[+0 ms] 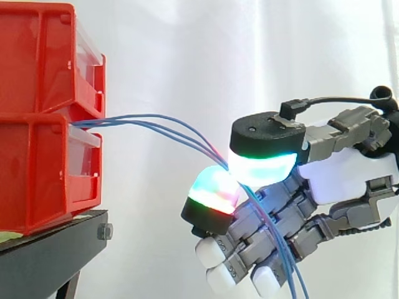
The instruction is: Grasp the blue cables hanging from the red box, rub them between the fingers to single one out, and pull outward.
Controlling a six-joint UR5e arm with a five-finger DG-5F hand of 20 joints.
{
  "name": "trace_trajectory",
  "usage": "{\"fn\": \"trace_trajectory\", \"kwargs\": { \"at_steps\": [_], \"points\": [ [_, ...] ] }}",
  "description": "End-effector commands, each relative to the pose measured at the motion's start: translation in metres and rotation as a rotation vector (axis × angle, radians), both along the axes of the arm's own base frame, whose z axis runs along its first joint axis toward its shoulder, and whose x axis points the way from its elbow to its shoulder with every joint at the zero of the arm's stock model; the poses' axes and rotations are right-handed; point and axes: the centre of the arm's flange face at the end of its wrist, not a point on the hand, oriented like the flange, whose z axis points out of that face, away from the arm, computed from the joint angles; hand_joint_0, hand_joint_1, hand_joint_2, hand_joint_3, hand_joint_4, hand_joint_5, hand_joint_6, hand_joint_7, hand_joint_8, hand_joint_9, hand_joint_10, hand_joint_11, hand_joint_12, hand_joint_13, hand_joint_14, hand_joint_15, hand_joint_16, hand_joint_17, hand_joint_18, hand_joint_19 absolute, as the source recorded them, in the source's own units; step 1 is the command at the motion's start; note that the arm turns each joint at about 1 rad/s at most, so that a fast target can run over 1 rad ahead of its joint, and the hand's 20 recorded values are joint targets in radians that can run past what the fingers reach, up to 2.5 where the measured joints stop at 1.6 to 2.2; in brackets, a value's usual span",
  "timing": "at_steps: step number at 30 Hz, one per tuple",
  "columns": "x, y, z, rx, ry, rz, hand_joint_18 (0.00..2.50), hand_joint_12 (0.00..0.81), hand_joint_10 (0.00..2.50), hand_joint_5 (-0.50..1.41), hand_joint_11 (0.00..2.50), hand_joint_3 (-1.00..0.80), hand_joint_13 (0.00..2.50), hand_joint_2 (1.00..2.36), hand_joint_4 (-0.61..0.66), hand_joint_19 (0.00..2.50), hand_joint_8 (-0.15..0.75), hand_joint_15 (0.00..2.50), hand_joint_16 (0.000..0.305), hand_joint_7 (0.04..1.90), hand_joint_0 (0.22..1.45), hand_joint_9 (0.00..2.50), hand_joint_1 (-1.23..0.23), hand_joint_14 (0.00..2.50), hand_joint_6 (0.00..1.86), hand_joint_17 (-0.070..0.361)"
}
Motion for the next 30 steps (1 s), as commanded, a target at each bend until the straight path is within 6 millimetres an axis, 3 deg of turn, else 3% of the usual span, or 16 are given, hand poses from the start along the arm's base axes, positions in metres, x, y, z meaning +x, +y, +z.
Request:
{"fn": "trace_trajectory", "kwargs": {
  "at_steps": [1, 10, 30],
  "points": [
    [0.0, 0.0005, -0.0005, 0.0, 0.002, -0.002, 0.6, 0.365, 0.01, -0.14, 0.34, -0.27, 0.57, 1.01, 0.22, 0.5, 0.269, 0.2, 0.05, 1.0, 0.58, 0.68, -0.55, 0.01, 0.78, 0.113],
    [-0.0002, 0.0004, 0.0006, -0.001, 0.0, -0.002, 0.55, 0.338, 0.01, -0.12, 0.35, -0.33, 0.56, 1.01, 0.2, 0.53, 0.247, 0.21, 0.045, 1.09, 0.58, 0.69, -0.51, 0.01, 0.74, 0.101],
    [-0.0002, 0.0006, 0.0006, 0.002, 0.0, -0.001, 0.57, 0.337, 0.01, -0.07, 0.35, -0.46, 0.6, 1.0, 0.29, 0.53, 0.239, 0.22, 0.044, 1.17, 0.58, 0.84, -0.42, 0.01, 0.68, 0.099]
  ]
}}
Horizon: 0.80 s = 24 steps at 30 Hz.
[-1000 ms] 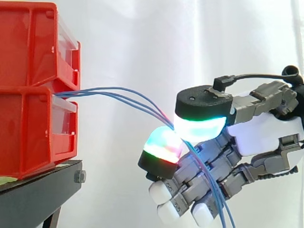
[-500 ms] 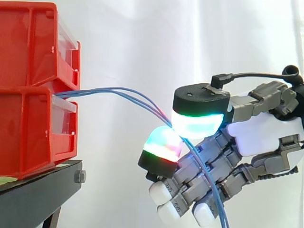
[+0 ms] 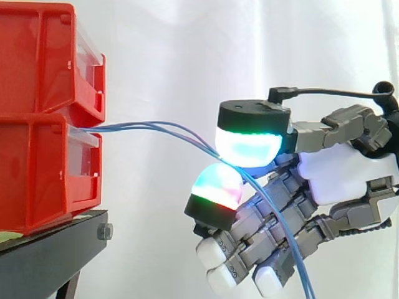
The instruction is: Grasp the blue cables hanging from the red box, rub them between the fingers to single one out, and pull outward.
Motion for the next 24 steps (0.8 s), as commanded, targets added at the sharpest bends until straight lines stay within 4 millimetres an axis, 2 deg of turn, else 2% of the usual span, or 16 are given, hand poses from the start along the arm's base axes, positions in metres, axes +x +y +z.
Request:
{"fn": "trace_trajectory", "kwargs": {
  "at_steps": [1, 5, 7, 11, 17, 24],
  "points": [
    [-0.0001, 0.0, 0.0008, 0.0, -0.001, 0.0, 0.58, 0.338, 0.01, -0.07, 0.34, -0.46, 0.6, 1.0, 0.29, 0.53, 0.24, 0.21, 0.044, 1.18, 0.58, 0.84, -0.42, 0.01, 0.68, 0.1],
    [-0.0001, 0.0002, -0.0004, 0.0, 0.002, 0.001, 0.58, 0.336, 0.01, -0.07, 0.35, -0.46, 0.6, 1.0, 0.29, 0.53, 0.245, 0.22, 0.044, 1.19, 0.58, 0.84, -0.42, 0.01, 0.68, 0.1],
    [-0.0001, 0.0002, -0.0004, 0.0, 0.002, 0.001, 0.58, 0.336, 0.01, -0.07, 0.35, -0.41, 0.6, 1.01, 0.26, 0.52, 0.247, 0.21, 0.044, 1.21, 0.59, 0.84, -0.51, 0.01, 0.68, 0.099],
    [-0.0001, 0.0003, 0.0008, 0.001, -0.001, 0.003, 0.6, 0.34, 0.01, -0.08, 0.36, -0.34, 0.61, 1.01, 0.25, 0.52, 0.251, 0.21, 0.045, 1.19, 0.59, 0.84, -0.59, 0.01, 0.68, 0.101],
    [-0.0003, 0.0003, 0.0007, 0.002, 0.0, 0.002, 0.64, 0.371, 0.01, -0.13, 0.4, -0.23, 0.62, 1.01, 0.24, 0.49, 0.277, 0.21, 0.051, 1.03, 0.58, 0.81, -0.77, 0.01, 0.77, 0.116],
    [-0.0016, -0.0007, -0.0001, 0.003, 0.011, 0.004, 0.66, 0.377, 0.01, -0.17, 0.42, -0.09, 0.61, 1.01, 0.19, 0.45, 0.277, 0.2, 0.053, 0.93, 0.63, 0.77, -0.83, 0.01, 0.82, 0.119]
  ]
}}
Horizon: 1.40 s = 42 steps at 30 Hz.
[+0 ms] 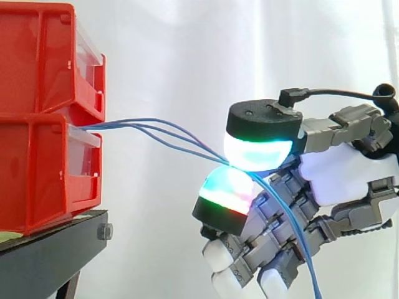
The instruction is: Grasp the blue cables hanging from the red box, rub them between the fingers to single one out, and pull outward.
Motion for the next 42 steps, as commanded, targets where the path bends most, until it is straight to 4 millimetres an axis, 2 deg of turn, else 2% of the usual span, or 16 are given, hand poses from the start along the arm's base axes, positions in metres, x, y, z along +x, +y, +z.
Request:
{"fn": "trace_trajectory", "kwargs": {
  "at_steps": [1, 5, 9, 13, 25, 30, 36, 38, 42],
  "points": [
    [-0.0007, -0.0002, 0.0001, 0.003, 0.005, 0.002, 0.67, 0.38, 0.01, -0.17, 0.41, -0.06, 0.61, 1.01, 0.2, 0.45, 0.278, 0.2, 0.053, 0.93, 0.63, 0.77, -0.83, 0.01, 0.82, 0.12],
    [-0.0014, -0.0011, -0.0002, 0.006, 0.009, 0.003, 0.68, 0.383, 0.01, -0.17, 0.41, 0.0, 0.61, 1.0, 0.21, 0.44, 0.281, 0.2, 0.054, 0.91, 0.65, 0.75, -0.83, 0.01, 0.83, 0.121],
    [-0.0014, -0.002, -0.0003, 0.007, 0.009, 0.004, 0.63, 0.358, 0.01, -0.19, 0.41, -0.13, 0.59, 1.01, 0.22, 0.44, 0.253, 0.2, 0.049, 0.93, 0.66, 0.7, -0.85, 0.01, 0.83, 0.111],
    [-0.0016, -0.002, -0.0004, 0.008, 0.01, 0.004, 0.62, 0.348, 0.01, -0.19, 0.41, -0.19, 0.58, 1.01, 0.22, 0.45, 0.244, 0.19, 0.047, 0.95, 0.67, 0.67, -0.87, 0.01, 0.83, 0.106],
    [-0.002, 0.0002, -0.0007, 0.013, 0.015, 0.006, 0.64, 0.342, 0.01, -0.2, 0.42, -0.28, 0.58, 1.01, 0.22, 0.45, 0.236, 0.19, 0.046, 0.94, 0.68, 0.66, -0.9, 0.01, 0.84, 0.103],
    [-0.0016, 0.0014, 0.0, 0.023, 0.012, 0.005, 0.62, 0.34, 0.01, -0.18, 0.41, -0.27, 0.58, 1.01, 0.21, 0.49, 0.242, 0.2, 0.046, 0.99, 0.59, 0.7, -0.76, 0.01, 0.81, 0.104],
    [-0.0016, 0.0014, 0.0, 0.023, 0.012, 0.005, 0.63, 0.362, 0.01, -0.16, 0.42, -0.24, 0.59, 1.01, 0.2, 0.5, 0.267, 0.2, 0.05, 0.99, 0.58, 0.74, -0.69, 0.01, 0.8, 0.113],
    [-0.0019, 0.0014, -0.0007, 0.022, 0.014, 0.005, 0.63, 0.364, 0.01, -0.17, 0.42, -0.22, 0.58, 1.01, 0.21, 0.49, 0.269, 0.2, 0.05, 0.98, 0.58, 0.73, -0.72, 0.01, 0.8, 0.113],
    [-0.0019, 0.0014, -0.0007, 0.022, 0.014, 0.005, 0.61, 0.343, 0.01, -0.19, 0.42, -0.2, 0.57, 1.02, 0.2, 0.46, 0.243, 0.2, 0.046, 0.98, 0.66, 0.68, -0.87, 0.01, 0.82, 0.103]
  ]
}}
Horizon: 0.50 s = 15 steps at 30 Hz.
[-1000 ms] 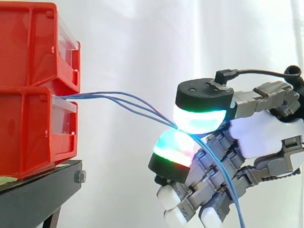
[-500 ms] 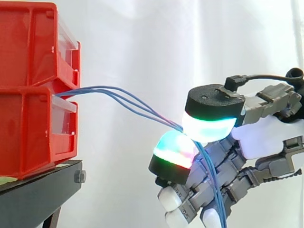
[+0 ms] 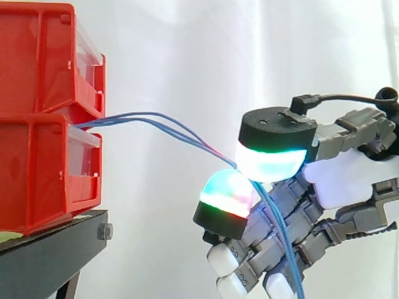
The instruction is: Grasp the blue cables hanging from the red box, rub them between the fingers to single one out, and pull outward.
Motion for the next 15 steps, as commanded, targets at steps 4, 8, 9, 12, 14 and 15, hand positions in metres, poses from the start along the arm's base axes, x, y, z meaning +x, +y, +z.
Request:
{"fn": "trace_trajectory", "kwargs": {
  "at_steps": [4, 8, 9, 12, 14, 15],
  "points": [
    [-0.0001, 0.0, -0.0001, 0.0, 0.0, 0.0, 0.63, 0.342, 0.01, -0.2, 0.42, -0.26, 0.58, 1.01, 0.2, 0.43, 0.236, 0.19, 0.046, 0.96, 0.71, 0.66, -0.93, 0.01, 0.83, 0.103],
    [-0.0001, 0.0, -0.0001, 0.0, 0.0, 0.0, 0.64, 0.341, 0.01, -0.2, 0.42, -0.31, 0.58, 1.01, 0.2, 0.43, 0.233, 0.18, 0.045, 0.95, 0.72, 0.65, -0.93, 0.01, 0.83, 0.102],
    [-0.0001, 0.0, -0.0001, 0.0, 0.0, 0.0, 0.64, 0.341, 0.01, -0.2, 0.42, -0.33, 0.58, 1.01, 0.21, 0.43, 0.234, 0.19, 0.045, 0.94, 0.7, 0.65, -0.93, 0.01, 0.83, 0.102],
    [-0.0001, 0.0, -0.0001, 0.001, 0.0, 0.0, 0.64, 0.338, 0.01, -0.19, 0.42, -0.36, 0.58, 1.01, 0.22, 0.44, 0.238, 0.19, 0.045, 0.94, 0.66, 0.66, -0.9, 0.01, 0.83, 0.102],
    [-0.0001, 0.0, -0.0001, 0.0, 0.0, 0.0, 0.64, 0.339, 0.01, -0.19, 0.42, -0.39, 0.58, 1.01, 0.22, 0.45, 0.24, 0.19, 0.045, 0.96, 0.64, 0.67, -0.88, 0.01, 0.83, 0.102],
    [0.0003, 0.0, 0.0006, 0.0, -0.001, 0.0, 0.63, 0.339, 0.01, -0.19, 0.43, -0.43, 0.58, 1.0, 0.22, 0.46, 0.239, 0.2, 0.045, 0.95, 0.62, 0.67, -0.87, 0.01, 0.83, 0.102]
  ]
}}
